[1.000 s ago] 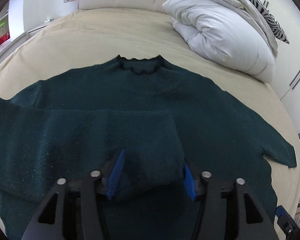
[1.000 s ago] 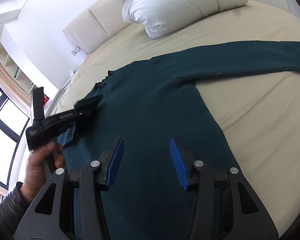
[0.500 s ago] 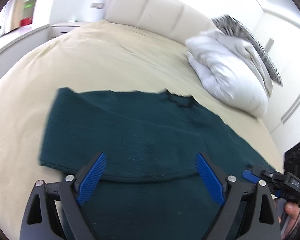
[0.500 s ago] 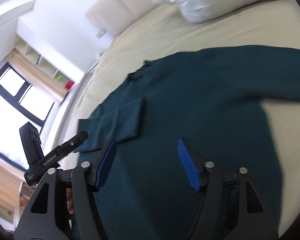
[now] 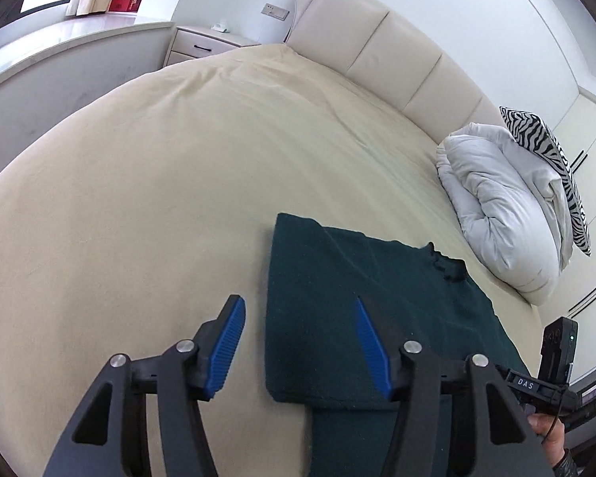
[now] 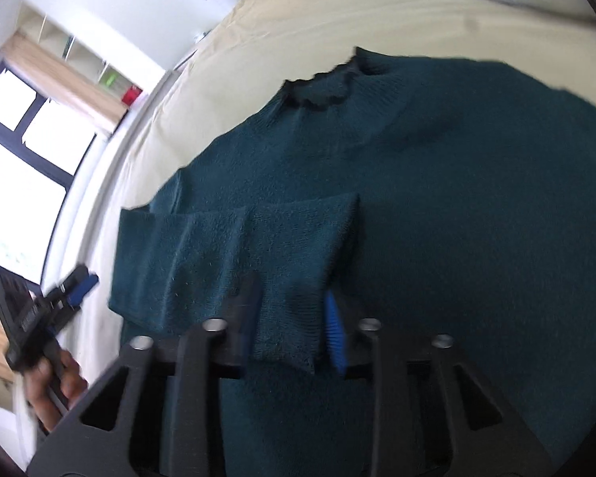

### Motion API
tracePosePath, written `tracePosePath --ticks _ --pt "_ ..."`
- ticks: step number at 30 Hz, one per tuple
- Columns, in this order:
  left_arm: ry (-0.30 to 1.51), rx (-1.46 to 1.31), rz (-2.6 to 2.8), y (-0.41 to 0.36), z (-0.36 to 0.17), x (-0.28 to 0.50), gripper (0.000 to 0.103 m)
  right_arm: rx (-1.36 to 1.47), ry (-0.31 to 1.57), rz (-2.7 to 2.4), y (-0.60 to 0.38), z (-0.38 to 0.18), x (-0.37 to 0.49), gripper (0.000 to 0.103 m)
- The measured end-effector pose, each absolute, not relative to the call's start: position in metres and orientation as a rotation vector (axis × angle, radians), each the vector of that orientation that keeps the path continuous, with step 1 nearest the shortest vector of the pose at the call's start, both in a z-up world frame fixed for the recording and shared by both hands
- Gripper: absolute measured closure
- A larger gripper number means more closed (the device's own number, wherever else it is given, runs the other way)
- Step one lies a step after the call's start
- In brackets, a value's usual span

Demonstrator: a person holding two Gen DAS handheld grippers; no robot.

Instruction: Fold small clothes

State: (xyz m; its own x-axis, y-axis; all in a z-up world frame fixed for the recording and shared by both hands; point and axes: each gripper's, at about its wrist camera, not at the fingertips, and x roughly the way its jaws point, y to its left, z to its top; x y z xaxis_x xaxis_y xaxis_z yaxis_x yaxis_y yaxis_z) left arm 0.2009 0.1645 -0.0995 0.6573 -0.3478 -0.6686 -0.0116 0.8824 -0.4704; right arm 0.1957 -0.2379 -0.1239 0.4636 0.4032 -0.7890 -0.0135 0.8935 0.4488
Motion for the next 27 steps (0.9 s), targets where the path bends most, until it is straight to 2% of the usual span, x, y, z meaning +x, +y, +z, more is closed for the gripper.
tracePosePath --ticks 9,21,24,25,26,27 --pt "0.95 -0.488 -0.186 0.169 -0.123 0.261 0.044 0.38 1.013 0.232 -0.272 -0.108 0.183 0.097" --pt "1.009 -0.399 -0.211 0.133 -0.129 0.292 0.044 0.396 0.976 0.136 -0.33 -0.106 0.164 0.097" --pt "1.026 -0.364 -0.209 0.124 -0.132 0.304 0.055 0.375 0.987 0.16 -0.327 -0.109 0.162 0.097" --pt "1.035 -0.341 -0.204 0.121 -0.135 0.307 0.062 0.367 0.985 0.159 -0.325 -0.11 0.162 0.097" --pt "1.035 -0.326 -0.194 0.12 -0.136 0.309 0.065 0.37 0.982 0.162 -0.324 -0.111 0.163 0.097" --pt "1.033 -0.326 -0.187 0.121 -0.137 0.31 0.076 0.375 0.981 0.161 -0.324 -0.111 0.164 0.097"
